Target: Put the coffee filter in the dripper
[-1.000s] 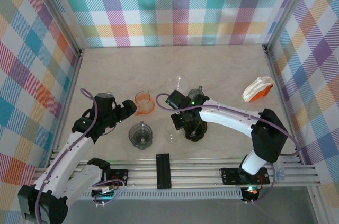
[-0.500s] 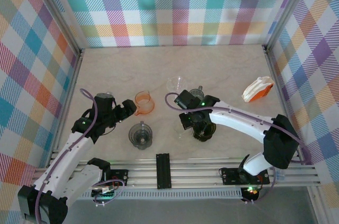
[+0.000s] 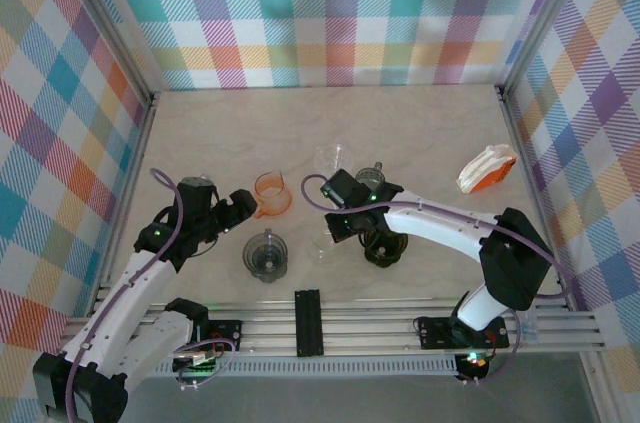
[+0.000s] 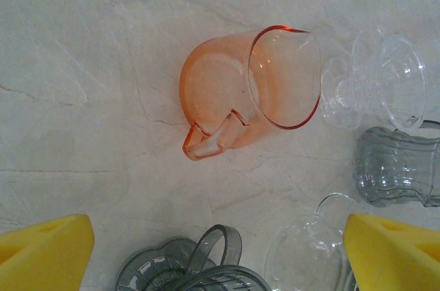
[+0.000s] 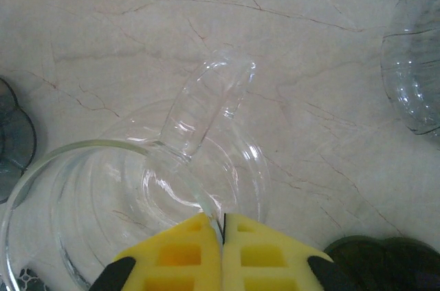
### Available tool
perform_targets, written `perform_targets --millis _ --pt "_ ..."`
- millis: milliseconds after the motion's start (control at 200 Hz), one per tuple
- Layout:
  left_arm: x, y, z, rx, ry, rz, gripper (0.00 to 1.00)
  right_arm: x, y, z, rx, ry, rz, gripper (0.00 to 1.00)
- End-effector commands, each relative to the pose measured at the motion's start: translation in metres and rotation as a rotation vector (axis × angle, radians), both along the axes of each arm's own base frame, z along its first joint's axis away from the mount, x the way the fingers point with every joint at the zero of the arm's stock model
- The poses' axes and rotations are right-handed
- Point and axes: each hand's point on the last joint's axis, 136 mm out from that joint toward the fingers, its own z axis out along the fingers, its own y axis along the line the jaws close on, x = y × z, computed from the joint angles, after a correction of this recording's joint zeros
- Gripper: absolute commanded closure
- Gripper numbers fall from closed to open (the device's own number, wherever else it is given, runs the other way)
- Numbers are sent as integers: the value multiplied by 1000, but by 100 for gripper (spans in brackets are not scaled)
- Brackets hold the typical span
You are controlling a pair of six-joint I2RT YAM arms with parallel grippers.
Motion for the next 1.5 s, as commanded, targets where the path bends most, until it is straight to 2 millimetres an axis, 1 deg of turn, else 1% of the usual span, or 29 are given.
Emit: perform_targets --millis 0,80,155,195,245,330,405,510,615,700,765,870,975,1040,1180,1340,1500 --pt "-2 -1 3 2 -4 -7 6 1 2 0 17 -20 3 83" --pt "-2 -1 1 0 3 -7 6 -1 1 0 20 -17 -5 69" --pt "-2 -2 1 1 5 -10 6 0 -1 5 28 -25 -14 49" --pt "-2 -2 1 1 7 -12 6 0 -2 8 31 -33 -23 44" --pt "-2 -2 2 2 5 -12 6 1 -4 14 36 -42 -33 40" --pt "-2 -1 2 1 2 -9 6 1 -12 25 34 -58 -71 37" --pt "-2 -1 1 6 5 -6 5 -1 -30 32 9 -73 -133 34" --pt "-2 1 0 10 6 -1 5 -9 -64 36 -53 -71 -242 32" --pt "-1 0 -3 8 5 0 5 -21 -105 34 -120 -41 -356 32" --pt "0 -1 -7 4 14 1 6 -31 -133 33 -143 -16 -438 32" --pt "1 -2 -9 3 20 -1 6 -37 -149 31 -129 10 -500 32" --pt "2 -2 -12 7 31 -1 6 -43 -167 23 -70 72 -594 34" --pt "2 -2 -12 6 32 0 6 -45 -171 13 -2 132 -643 37" --pt "2 -1 -12 10 32 3 6 -44 -169 8 28 152 -655 40" --pt "1 0 -12 15 36 8 6 -42 -166 -10 54 206 -671 48" --pt "0 0 -12 14 38 7 6 -33 -161 -14 72 198 -661 57" --pt "-1 1 -14 17 44 8 6 -28 -160 -18 74 202 -660 69"
